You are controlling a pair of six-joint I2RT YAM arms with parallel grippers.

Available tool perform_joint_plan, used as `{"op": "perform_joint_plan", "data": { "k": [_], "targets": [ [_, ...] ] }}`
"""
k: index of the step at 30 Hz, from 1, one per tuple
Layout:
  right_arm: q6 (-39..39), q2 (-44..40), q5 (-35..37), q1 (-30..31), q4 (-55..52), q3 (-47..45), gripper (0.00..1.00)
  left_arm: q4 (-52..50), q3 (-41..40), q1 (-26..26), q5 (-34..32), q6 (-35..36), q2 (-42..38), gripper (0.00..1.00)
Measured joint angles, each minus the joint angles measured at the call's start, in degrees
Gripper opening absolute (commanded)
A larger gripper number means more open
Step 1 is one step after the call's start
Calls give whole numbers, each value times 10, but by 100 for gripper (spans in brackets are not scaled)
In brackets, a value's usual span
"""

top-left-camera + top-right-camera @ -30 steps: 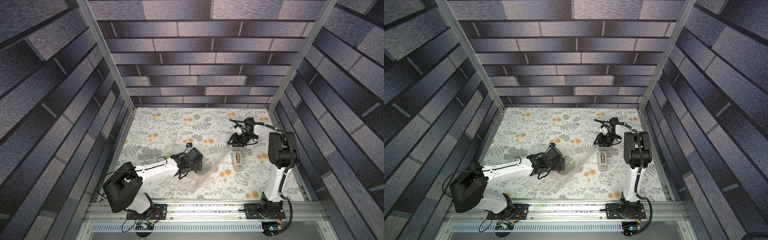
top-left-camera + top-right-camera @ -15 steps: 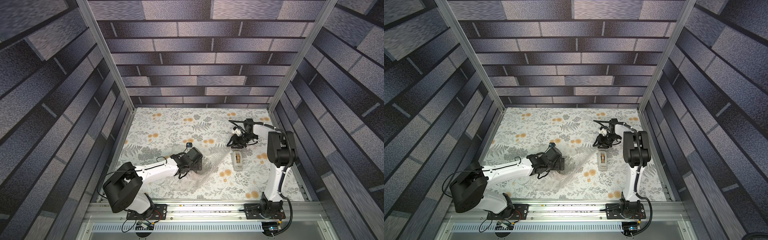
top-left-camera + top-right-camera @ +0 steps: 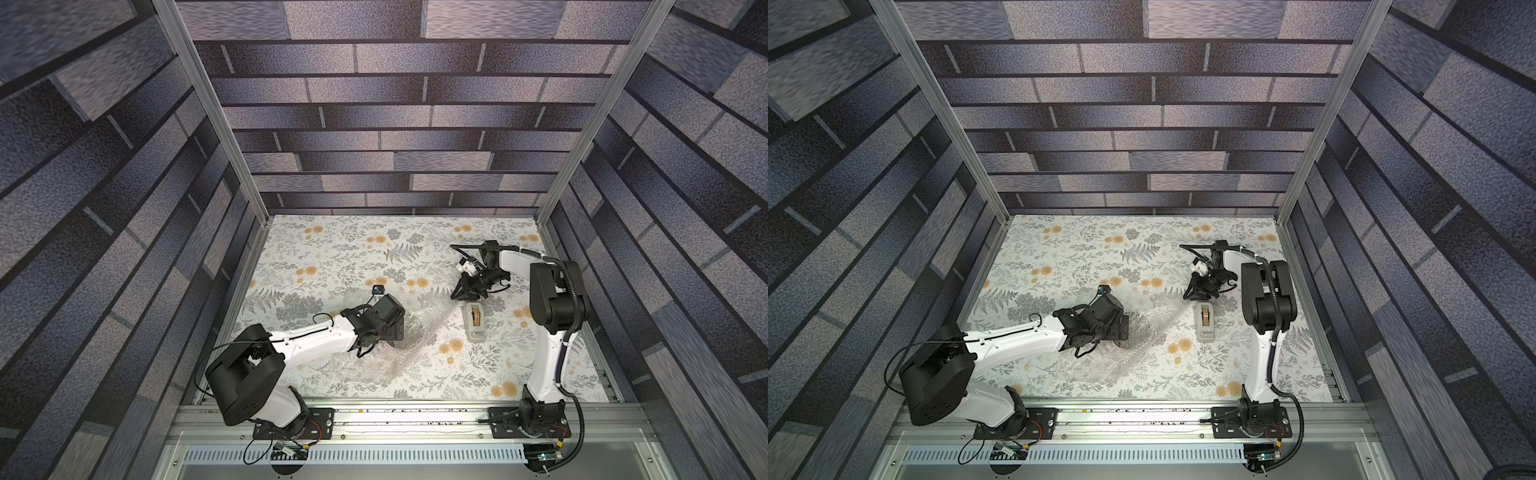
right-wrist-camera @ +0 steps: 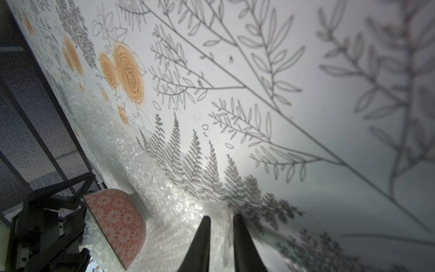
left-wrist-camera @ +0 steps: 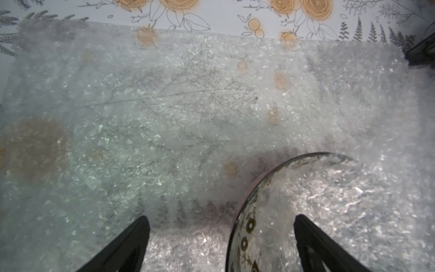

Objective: Wrap bowls in bubble wrap
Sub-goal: Wrap the bowl in bubble wrap.

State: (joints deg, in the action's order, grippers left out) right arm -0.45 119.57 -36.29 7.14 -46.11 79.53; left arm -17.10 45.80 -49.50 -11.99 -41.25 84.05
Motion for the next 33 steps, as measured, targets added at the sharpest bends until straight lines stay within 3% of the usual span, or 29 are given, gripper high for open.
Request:
{"op": "perform_joint_plan", "data": {
  "k": [7, 33],
  "targets": [
    [12, -6, -1, 0, 6, -11, 0, 0, 0, 0, 0, 1, 0, 98],
    [80, -189, -50, 83, 36, -44, 0, -6, 14, 0, -4, 4, 26, 98]
  ]
}}
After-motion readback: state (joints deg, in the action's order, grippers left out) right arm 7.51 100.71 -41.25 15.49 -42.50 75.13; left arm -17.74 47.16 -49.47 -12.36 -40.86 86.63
